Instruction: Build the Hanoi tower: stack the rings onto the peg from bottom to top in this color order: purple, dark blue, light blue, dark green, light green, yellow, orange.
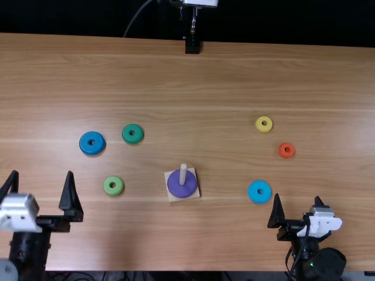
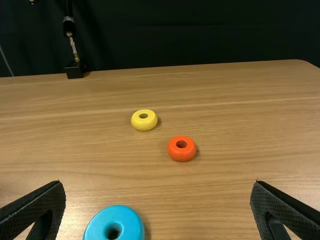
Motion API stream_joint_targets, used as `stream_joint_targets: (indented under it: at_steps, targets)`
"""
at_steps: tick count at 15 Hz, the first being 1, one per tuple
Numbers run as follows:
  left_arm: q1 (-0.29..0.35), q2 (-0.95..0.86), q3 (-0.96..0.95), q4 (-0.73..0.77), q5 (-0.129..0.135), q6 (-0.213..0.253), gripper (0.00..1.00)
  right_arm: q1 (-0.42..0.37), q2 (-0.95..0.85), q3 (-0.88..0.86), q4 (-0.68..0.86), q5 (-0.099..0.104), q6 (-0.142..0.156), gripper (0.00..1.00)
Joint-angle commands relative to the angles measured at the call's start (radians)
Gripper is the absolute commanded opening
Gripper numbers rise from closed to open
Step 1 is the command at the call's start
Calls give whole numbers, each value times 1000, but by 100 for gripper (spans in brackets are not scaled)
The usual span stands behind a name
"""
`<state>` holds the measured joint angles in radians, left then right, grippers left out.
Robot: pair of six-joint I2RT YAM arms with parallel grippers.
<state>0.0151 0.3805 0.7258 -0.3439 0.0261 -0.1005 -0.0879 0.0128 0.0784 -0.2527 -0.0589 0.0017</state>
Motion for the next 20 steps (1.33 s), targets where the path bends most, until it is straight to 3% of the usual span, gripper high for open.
stream_joint_targets:
  at_steps: [1,3,5,8,12,13,16,17,20]
  targets:
    - [25,167,141,-91,1,16,100,-13,-13,-62,-72,-5,-2,100]
    - [89,428,297,-297,13,14,100,-13,-13,-62,-72,-5,-2,100]
    - [129,621,412,-405,31,14,100,-13,-13,-62,-72,-5,-2,100]
    - [135,882,468,-389,82,14,100,-13,-13,-62,-72,-5,-2,100]
    - [103,1201,603,-392,82,23,100,-13,-13,-62,-72,-5,-2,100]
    - [102,1261,636,-392,82,64,100,-13,-13,-62,-72,-5,-2,100]
    - [51,1414,664,-391,82,255,100,-13,-13,-62,-72,-5,-2,100]
    - [40,1442,669,-391,82,274,100,-13,-13,-63,-72,-5,-2,100]
    - [2,1503,669,-389,84,272,100,-13,-13,-62,-72,-5,-2,100]
